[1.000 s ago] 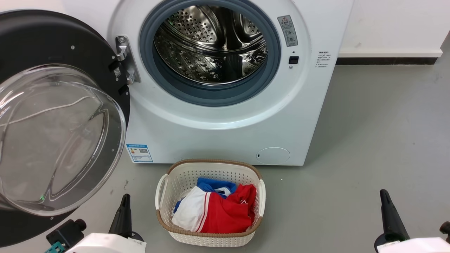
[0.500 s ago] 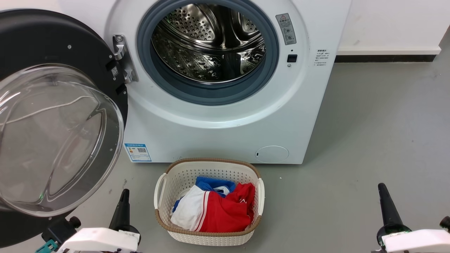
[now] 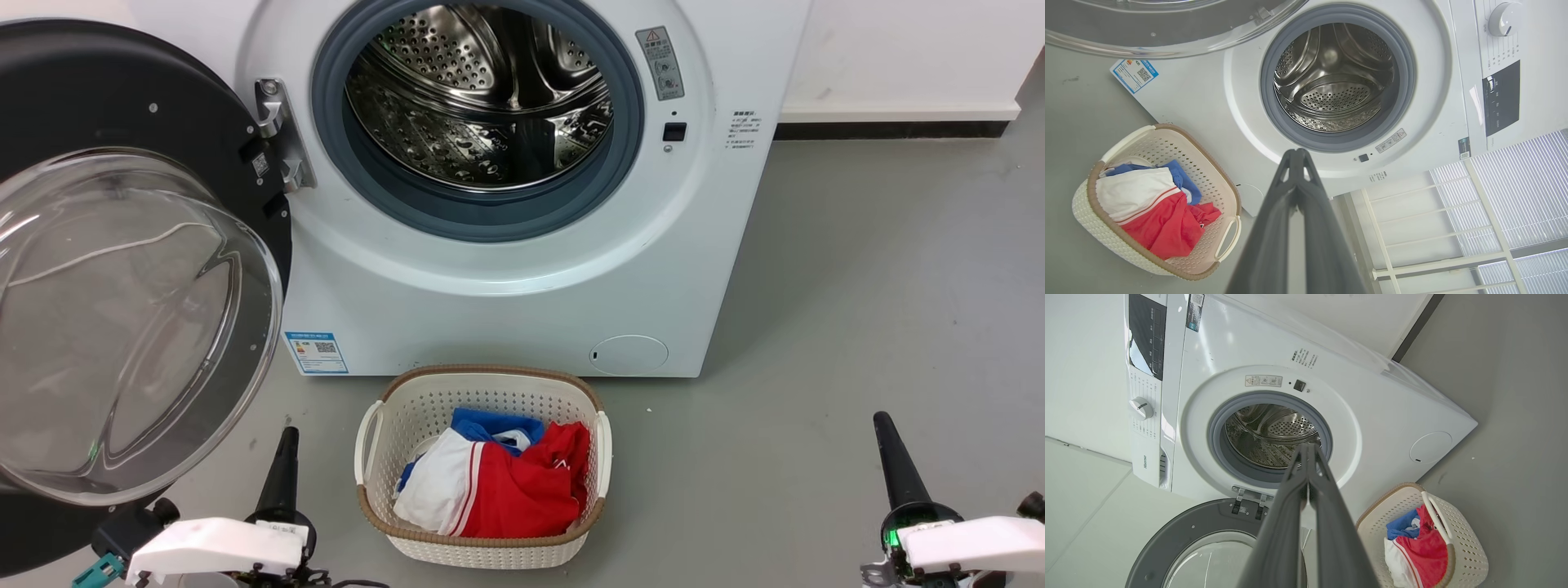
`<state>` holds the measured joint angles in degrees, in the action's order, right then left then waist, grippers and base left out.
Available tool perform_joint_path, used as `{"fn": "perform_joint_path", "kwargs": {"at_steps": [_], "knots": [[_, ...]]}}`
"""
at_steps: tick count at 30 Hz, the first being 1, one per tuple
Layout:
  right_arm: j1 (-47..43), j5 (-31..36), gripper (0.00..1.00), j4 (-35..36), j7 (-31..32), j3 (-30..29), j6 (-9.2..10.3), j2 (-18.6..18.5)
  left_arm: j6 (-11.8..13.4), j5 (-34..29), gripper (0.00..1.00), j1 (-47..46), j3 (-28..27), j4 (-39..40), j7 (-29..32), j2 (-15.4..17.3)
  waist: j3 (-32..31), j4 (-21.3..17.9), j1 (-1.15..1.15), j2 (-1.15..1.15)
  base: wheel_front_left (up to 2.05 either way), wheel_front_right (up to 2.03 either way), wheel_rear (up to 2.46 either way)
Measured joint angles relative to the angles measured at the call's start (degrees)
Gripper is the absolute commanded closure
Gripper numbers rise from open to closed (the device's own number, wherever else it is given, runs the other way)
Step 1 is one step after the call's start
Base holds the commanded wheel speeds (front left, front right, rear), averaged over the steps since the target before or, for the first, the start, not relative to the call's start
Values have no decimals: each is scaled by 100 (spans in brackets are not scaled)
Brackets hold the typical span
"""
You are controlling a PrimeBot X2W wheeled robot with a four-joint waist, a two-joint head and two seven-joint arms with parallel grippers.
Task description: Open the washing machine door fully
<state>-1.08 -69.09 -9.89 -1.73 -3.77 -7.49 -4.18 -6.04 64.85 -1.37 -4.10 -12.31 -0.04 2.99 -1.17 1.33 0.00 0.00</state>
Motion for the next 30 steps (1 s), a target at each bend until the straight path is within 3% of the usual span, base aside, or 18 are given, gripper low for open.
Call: {"fn": "perform_joint_path", "kwargs": {"at_steps": [30], "knots": [[410,-1460,100,-240,411,-55,0,0,-65,1625,100,-260,-146,-105,394,-5,73,-72,-1,0,0,0,0]]}}
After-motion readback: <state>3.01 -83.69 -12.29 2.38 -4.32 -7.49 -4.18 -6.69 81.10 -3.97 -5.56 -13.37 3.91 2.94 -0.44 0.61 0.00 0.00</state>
